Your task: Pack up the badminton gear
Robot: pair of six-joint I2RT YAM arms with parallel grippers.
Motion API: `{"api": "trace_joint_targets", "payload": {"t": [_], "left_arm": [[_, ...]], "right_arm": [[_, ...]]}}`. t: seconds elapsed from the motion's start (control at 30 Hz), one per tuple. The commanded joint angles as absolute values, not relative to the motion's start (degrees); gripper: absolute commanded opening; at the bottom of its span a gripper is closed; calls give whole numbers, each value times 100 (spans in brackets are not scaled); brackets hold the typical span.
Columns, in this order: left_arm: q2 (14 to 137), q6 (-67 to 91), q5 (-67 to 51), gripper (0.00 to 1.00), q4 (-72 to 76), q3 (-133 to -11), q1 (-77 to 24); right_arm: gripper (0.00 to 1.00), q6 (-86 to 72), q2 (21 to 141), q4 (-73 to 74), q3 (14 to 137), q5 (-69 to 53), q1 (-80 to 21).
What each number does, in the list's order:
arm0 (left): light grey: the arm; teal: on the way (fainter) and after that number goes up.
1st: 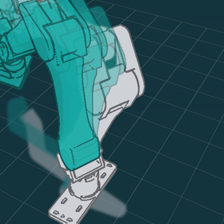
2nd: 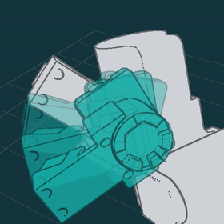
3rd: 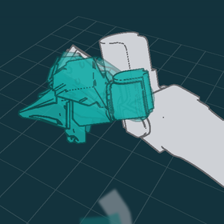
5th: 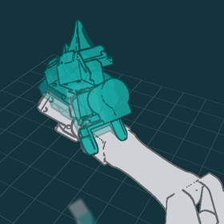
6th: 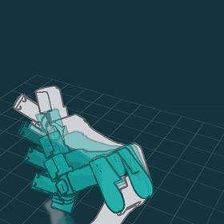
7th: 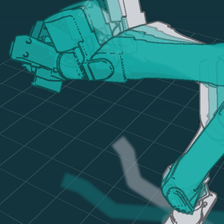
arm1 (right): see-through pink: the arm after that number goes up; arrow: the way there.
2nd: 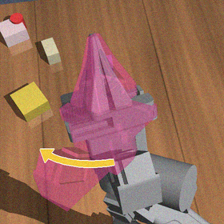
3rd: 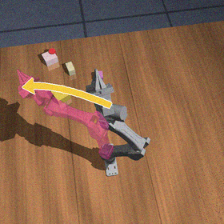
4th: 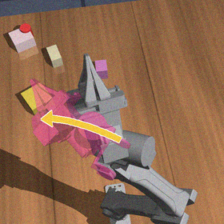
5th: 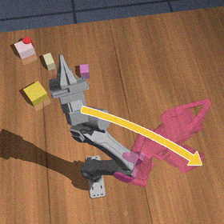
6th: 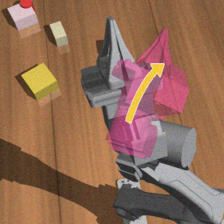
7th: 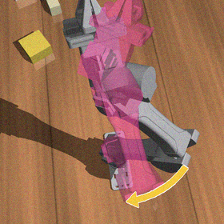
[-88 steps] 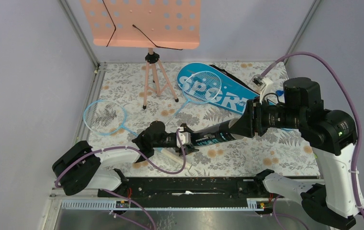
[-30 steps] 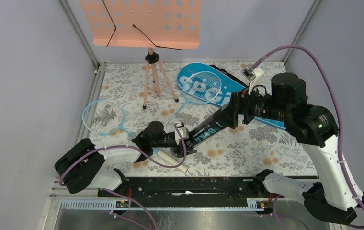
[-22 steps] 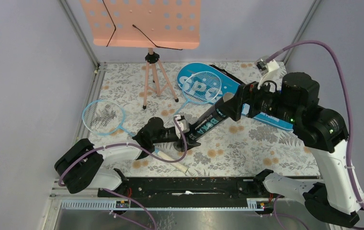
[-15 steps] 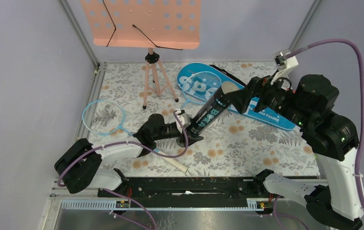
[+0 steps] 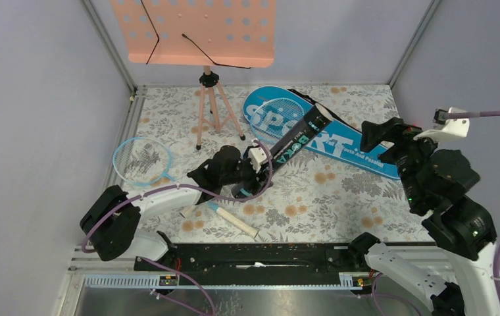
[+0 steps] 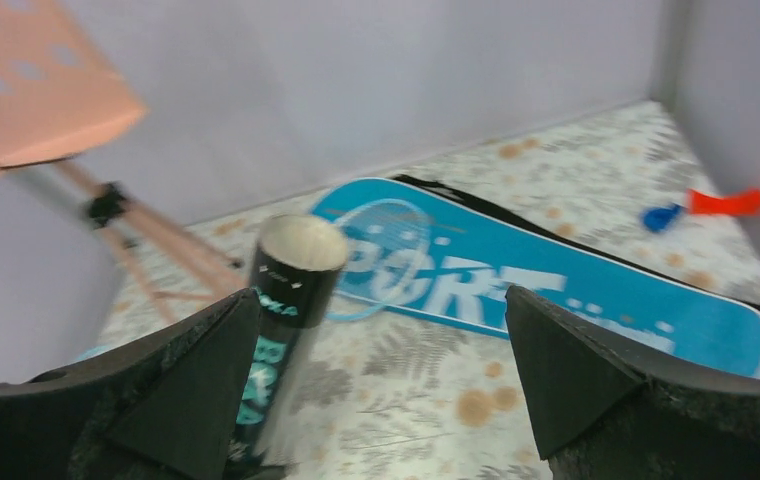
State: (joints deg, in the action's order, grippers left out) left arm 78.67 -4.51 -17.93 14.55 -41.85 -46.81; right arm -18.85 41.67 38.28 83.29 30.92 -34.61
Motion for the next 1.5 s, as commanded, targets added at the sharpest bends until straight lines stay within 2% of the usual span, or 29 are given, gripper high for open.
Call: {"api": "trace_joint_targets", "payload": {"t": [0.0, 0.2, 0.37, 0.57, 0.8, 0.9, 1.0, 1.17, 1.27, 1.37, 1.47], "left_arm": [[7990, -291, -1422, 32, 950, -4656, -4680], [8006, 157, -819, 32, 584, -4564, -4699], [8011, 931, -600, 35, 175, -4862, -4738], [8692, 2233, -273, 35, -219, -5587, -4949], [9834, 2392, 465, 35, -836, -6608, -5420], [10131, 2770, 616, 36, -916, -6865, -5420], [10326, 3081, 767, 41, -1035, -6952, -5423], [10529, 3503, 843, 50, -1265, -6878, -5418], [10564, 3636, 742, 56, -1205, -6766, -5417], [10531, 3545, 611, 72, -1188, -6735, -5419], [10375, 3425, 637, 97, -1107, -6661, -5422]], "right_arm": [[100, -1695, 4195, 3632, 7435, 4663, -3489], [100, -1810, 4228, 3241, 6435, 4940, -3483], [100, -2097, 4187, 2964, 5797, 4991, -3489], [100, -2322, 4103, 2351, 5081, 5037, -3489], [100, -2203, 4359, 2088, 4905, 4938, -3466], [100, -2123, 4774, 2263, 5125, 4508, -3185], [100, -2183, 5261, 2354, 5330, 3114, -2354], [99, -2072, 6141, 2130, 5850, 2091, -1555], [98, -1427, 6978, 1957, 6398, 803, -984], [98, -345, 7751, 1934, 6844, -914, -321], [98, 331, 8607, 2087, 7538, -1910, 322]]}}
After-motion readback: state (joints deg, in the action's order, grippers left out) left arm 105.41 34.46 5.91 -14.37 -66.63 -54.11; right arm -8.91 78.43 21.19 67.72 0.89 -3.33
